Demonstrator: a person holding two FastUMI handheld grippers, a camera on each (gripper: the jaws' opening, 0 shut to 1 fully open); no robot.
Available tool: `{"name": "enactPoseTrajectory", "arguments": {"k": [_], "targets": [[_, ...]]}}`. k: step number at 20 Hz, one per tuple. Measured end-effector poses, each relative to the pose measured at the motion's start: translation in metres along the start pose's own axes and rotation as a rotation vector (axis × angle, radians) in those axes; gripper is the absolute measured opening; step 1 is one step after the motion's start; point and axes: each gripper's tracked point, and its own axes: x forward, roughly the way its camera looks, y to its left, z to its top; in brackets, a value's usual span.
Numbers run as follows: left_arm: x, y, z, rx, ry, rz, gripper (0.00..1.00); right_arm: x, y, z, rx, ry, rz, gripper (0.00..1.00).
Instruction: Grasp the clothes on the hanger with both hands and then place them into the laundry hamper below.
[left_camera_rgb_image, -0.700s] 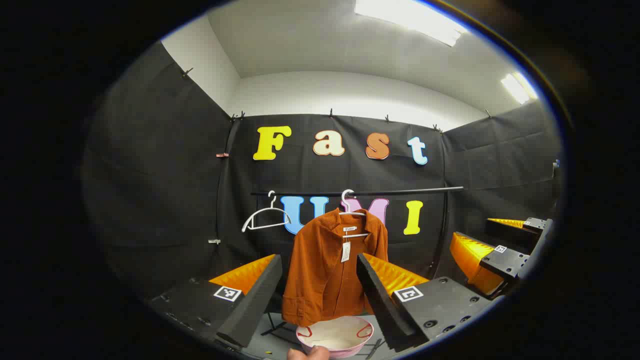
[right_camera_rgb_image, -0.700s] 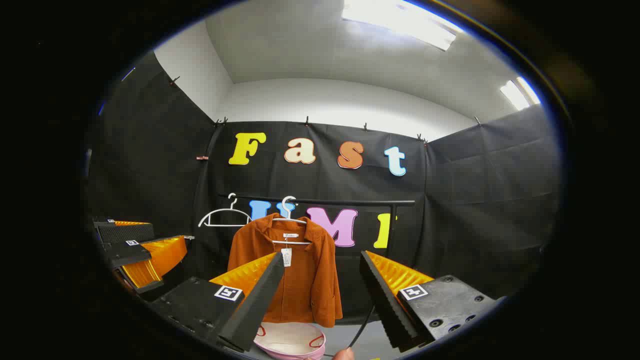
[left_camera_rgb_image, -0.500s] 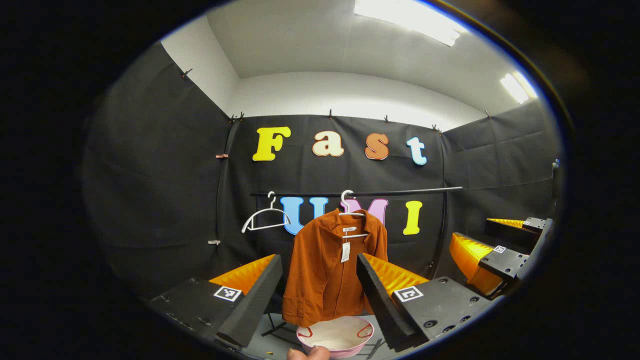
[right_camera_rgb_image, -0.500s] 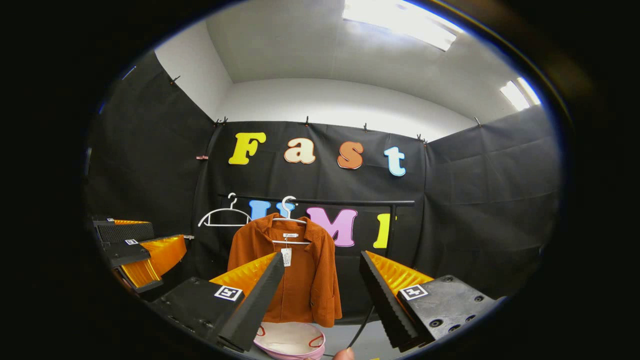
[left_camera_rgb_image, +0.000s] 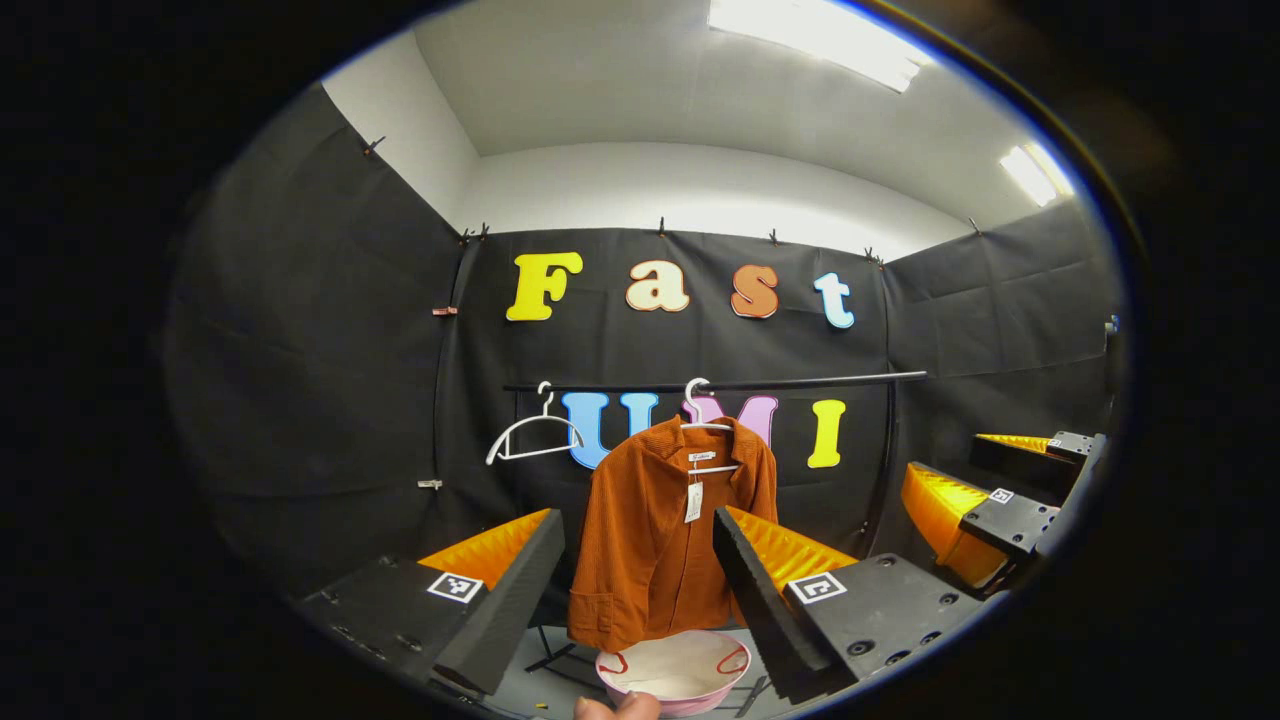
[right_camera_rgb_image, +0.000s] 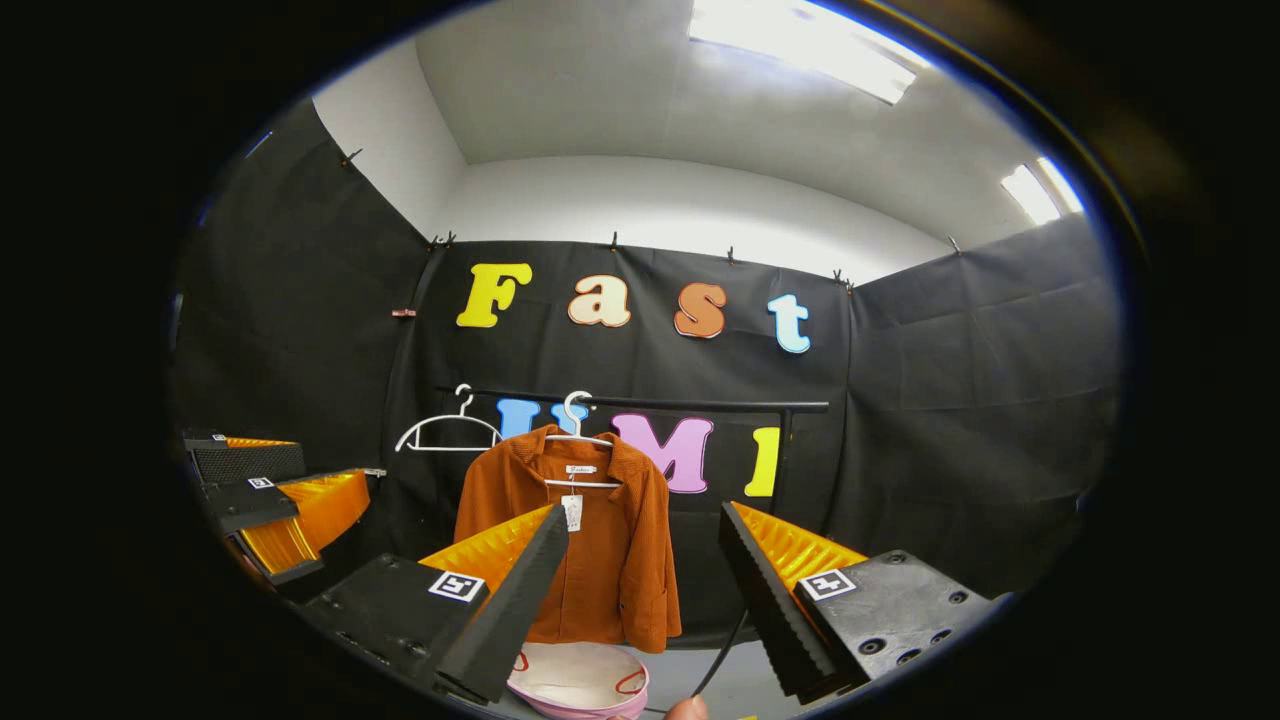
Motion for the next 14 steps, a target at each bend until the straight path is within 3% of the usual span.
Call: {"name": "enactPoseTrajectory", "arguments": {"k": [7, 14], "targets": [[0.015, -0.007, -0.007, -0.020, 0.012, -0.013, 0.95, 0.004, 0.000, -0.008, -0.002, 0.026, 0.004, 0.98], [0.067, -0.024, -0.015, -0.006, 0.011, -0.036, 0.95, 0.054, -0.012, -0.021, 0.008, 0.033, -0.011, 0.98]]}}
